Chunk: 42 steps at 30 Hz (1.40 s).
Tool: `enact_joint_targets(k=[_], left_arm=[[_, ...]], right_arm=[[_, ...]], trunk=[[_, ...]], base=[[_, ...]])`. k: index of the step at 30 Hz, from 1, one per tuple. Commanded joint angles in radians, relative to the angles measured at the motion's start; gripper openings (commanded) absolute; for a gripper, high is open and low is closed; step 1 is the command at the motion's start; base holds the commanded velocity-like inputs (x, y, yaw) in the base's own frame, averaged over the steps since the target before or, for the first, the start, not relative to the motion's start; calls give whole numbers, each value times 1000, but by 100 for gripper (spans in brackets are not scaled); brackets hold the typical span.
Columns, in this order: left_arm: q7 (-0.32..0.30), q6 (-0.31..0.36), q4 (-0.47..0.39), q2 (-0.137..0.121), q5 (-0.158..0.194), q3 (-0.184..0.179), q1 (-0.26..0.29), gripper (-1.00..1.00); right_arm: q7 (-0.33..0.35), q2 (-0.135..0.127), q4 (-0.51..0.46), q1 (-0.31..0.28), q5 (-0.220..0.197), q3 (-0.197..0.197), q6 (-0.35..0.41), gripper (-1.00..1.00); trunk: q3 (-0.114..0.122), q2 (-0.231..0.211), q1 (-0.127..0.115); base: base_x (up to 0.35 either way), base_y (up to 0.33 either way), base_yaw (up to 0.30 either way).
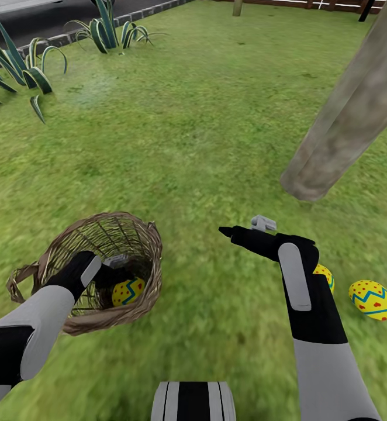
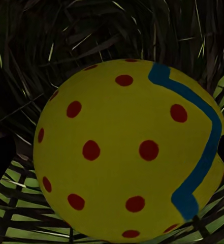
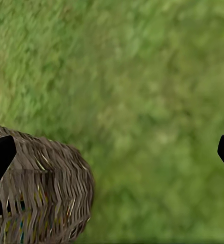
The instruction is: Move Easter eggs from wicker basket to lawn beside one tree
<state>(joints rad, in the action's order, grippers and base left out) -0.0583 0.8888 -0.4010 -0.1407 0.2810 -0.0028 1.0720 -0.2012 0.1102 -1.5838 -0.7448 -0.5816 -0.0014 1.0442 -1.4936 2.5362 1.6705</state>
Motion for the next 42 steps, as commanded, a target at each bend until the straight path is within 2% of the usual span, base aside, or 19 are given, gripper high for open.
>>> enact_joint_targets(k=[1, 7, 18, 21, 42], left_arm=[[-5, 4, -1, 0, -4, 0, 0, 100], [-18, 5, 0, 0, -5, 0, 0, 100], [-43, 7, 4, -1, -9, 0, 0, 100], [-43, 6, 4, -1, -9, 0, 0, 100], [-42, 3, 2, -3, -6, 0, 0, 100]], right_arm=[[-10, 1, -1, -1, -10, 0, 3, 100], [-10, 2, -1, 0, -10, 0, 3, 100], [-10, 8, -1, 0, -11, 2, 3, 100], [-10, 9, -1, 1, -12, 3, 3, 100], [-10, 11, -1, 1, -12, 4, 3, 100]], trunk=[[-1, 0, 0], [-20, 1, 2], [-20, 1, 2], [-32, 2, 3], [-32, 2, 3]], base=[[0, 0, 0], [0, 0, 0], [0, 0, 0], [0, 0, 0], [0, 0, 0]])
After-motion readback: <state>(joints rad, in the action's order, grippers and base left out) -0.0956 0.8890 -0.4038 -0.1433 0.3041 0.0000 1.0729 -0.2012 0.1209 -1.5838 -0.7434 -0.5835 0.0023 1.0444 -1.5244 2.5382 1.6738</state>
